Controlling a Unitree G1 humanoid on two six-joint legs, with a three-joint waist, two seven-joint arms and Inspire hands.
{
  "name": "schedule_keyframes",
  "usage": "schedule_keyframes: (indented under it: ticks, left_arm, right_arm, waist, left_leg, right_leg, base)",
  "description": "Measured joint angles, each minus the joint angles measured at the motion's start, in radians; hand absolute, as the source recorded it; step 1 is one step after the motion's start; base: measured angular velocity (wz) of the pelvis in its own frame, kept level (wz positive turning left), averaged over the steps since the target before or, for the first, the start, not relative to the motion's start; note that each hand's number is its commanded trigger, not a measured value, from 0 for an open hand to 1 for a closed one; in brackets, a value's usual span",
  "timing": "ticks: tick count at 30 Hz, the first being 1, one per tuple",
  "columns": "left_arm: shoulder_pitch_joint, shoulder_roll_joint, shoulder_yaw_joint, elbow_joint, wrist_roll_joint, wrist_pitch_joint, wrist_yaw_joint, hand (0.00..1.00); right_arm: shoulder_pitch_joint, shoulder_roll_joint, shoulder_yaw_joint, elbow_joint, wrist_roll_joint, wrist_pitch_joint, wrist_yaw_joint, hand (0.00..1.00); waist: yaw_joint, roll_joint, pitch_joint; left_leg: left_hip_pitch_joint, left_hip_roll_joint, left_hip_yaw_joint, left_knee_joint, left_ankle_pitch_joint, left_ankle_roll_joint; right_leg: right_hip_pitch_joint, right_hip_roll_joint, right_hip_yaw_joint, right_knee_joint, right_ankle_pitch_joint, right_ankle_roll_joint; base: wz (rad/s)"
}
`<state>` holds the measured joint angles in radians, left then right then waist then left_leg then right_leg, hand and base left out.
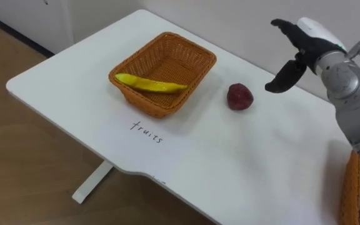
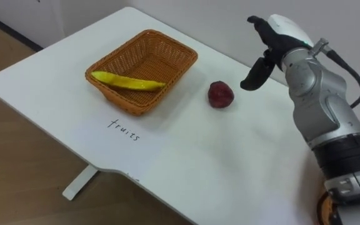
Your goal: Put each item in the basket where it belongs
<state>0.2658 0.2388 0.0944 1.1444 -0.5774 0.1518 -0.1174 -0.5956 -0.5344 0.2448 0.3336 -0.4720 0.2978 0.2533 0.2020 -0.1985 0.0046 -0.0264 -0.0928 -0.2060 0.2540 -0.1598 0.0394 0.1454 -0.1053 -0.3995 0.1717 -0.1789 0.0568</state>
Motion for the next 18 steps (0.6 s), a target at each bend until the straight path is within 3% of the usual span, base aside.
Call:
schedule_keyframes:
  ticks: [8,14,18]
  left_arm:
    - [0.012,0.007,-0.021,0.001,0.001,-0.002,-0.004,0.0]
    - [0.01,0.033,-0.043,-0.025,0.0,-0.001,-0.006,0.0]
    - [-0.008,0.048,-0.06,-0.039,-0.002,0.003,-0.009,0.0]
  right_arm:
    - [0.002,0.009,0.011,0.018,0.044,-0.001,0.015,0.0]
    - [0.031,0.009,0.112,0.057,0.109,-0.001,0.011,0.0]
    - [0.031,0.009,0.173,0.097,0.119,-0.017,0.01,0.0]
  waist:
    - [0.023,0.003,0.0052]
    - [0.05,-0.031,-0.0014]
    - [0.074,-0.047,0.0014]
  left_leg:
    - [0.009,0.0,-0.008,-0.006,0.0,0.0]
    - [-0.017,0.0,-0.019,0.006,-0.001,-0.002]
    - [-0.047,0.003,-0.018,0.019,-0.001,-0.001]
  right_leg:
    - [0.012,0.001,-0.002,0.0,0.0,0.0]
    - [-0.003,0.004,-0.018,0.0,0.0,0.0]
    - [-0.034,0.003,-0.015,-0.001,0.001,-0.002]
  base:
    - [0.01]
    - [0.07]
    - [0.02]
